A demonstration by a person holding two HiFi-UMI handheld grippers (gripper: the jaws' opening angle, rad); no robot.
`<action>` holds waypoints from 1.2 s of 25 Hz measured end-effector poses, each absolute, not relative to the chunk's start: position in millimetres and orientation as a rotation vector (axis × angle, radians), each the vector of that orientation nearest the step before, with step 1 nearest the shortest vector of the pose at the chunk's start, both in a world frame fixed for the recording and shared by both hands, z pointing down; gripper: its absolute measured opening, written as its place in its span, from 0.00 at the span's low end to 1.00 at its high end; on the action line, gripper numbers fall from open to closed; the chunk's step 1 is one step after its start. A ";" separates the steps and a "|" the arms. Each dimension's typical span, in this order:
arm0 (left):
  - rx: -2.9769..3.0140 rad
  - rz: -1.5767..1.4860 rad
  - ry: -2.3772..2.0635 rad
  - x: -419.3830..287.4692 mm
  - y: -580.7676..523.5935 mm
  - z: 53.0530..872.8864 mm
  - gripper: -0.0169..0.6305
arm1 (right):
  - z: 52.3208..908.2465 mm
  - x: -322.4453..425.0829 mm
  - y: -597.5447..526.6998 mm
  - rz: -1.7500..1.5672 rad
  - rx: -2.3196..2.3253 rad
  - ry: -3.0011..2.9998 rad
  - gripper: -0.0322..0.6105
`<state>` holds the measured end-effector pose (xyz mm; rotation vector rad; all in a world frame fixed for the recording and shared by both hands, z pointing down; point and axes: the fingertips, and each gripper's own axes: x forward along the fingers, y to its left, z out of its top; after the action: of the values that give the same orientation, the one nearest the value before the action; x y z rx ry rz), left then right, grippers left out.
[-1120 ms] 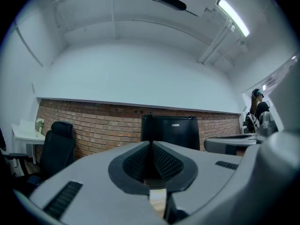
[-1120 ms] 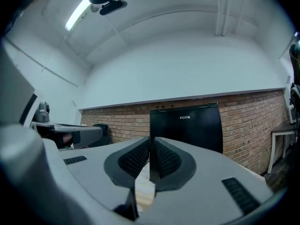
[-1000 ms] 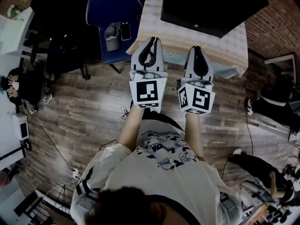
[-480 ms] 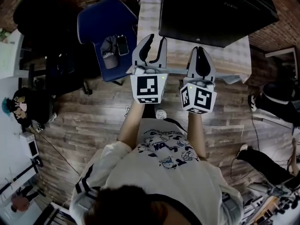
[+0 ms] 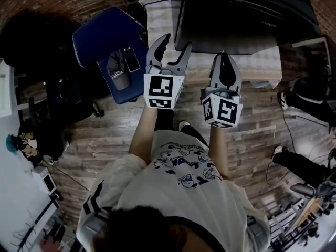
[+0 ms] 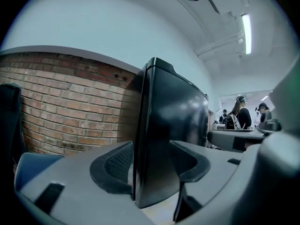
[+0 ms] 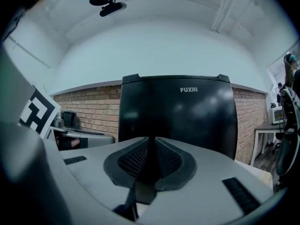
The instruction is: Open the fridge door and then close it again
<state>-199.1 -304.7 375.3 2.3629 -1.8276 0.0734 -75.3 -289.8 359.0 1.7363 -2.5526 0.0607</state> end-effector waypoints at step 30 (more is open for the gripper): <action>2.601 0.156 -1.476 -183.3 -365.7 403.8 0.40 | 393.4 -75.4 -330.4 0.153 1.852 -2.384 0.11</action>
<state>-183.3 -365.7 403.8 2.6012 -1.4757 0.1559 -75.4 -330.4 393.4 1.8522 -2.3837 0.1533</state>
